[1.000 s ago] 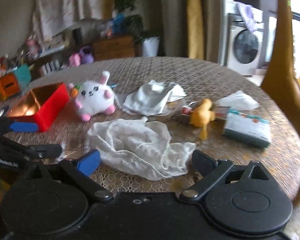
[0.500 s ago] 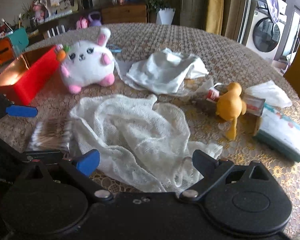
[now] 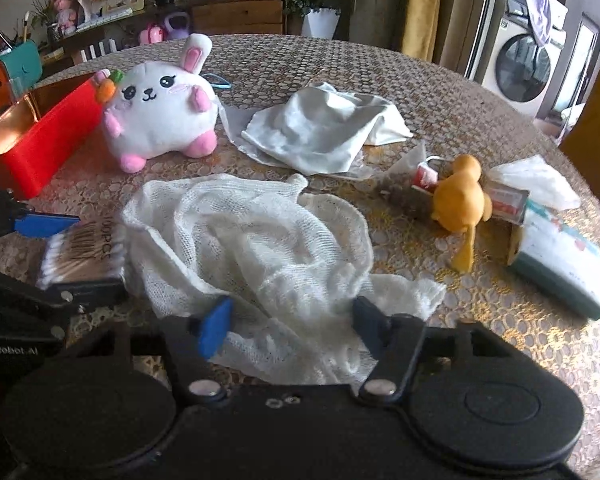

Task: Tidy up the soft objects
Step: 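Grasp the cotton swab pack with the left tool while the right tool grasps the white mesh cloth, then carry both held items over the red tin and open both tools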

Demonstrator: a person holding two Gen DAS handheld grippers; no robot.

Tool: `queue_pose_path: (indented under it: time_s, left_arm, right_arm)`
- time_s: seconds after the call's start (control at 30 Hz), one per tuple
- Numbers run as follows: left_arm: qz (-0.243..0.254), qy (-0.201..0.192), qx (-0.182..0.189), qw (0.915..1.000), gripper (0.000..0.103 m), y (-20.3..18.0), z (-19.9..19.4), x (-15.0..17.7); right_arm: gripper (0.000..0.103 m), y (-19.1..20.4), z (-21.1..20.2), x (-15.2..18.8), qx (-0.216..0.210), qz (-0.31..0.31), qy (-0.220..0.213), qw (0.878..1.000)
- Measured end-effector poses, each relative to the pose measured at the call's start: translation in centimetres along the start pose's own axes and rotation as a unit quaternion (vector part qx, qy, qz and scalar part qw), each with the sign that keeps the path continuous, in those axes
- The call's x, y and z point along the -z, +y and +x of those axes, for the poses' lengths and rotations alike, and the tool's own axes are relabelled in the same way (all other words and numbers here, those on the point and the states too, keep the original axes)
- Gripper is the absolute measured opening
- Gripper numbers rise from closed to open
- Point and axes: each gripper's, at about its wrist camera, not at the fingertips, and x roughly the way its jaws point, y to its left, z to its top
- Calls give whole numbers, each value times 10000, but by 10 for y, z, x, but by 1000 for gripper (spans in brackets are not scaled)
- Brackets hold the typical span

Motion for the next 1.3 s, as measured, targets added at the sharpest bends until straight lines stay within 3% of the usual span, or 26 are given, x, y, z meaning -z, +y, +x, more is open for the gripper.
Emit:
queue_pose_path:
  time_s: [0.03, 0.23, 0.33, 0.6, 0.8, 1.03, 1.3]
  left_arm:
    - [-50, -2, -7, 10000, 61, 1, -1, 0]
    - [-241, -55, -45, 9997, 45, 5, -6, -2]
    - [-328, -110, -94, 9994, 43, 8, -10, -2]
    - [-692, -350, -113, 9969, 42, 22, -41, -6]
    - [-961, -669, -365, 9924, 42, 41, -81, -16]
    - [-1476, -1136, -881, 9785, 42, 73, -128, -20]
    - [-1715, -1426, -1359, 9653, 42, 116, -161, -14]
  right_arm:
    - [46, 0, -1, 0, 51, 12, -27, 10000]
    - [18, 1, -8, 2, 202, 29, -187, 9996]
    - [12, 2, -18, 2, 180, 79, -370, 9991]
    - [10, 0, -60, -12, -71, 364, -882, 9954]
    - [9, 12, -99, -31, -402, 281, -1373, 9893]
    - [9, 39, -136, -74, -939, 62, -1954, 9762]
    - [9, 76, -142, -148, -1558, -32, -2114, 9649]
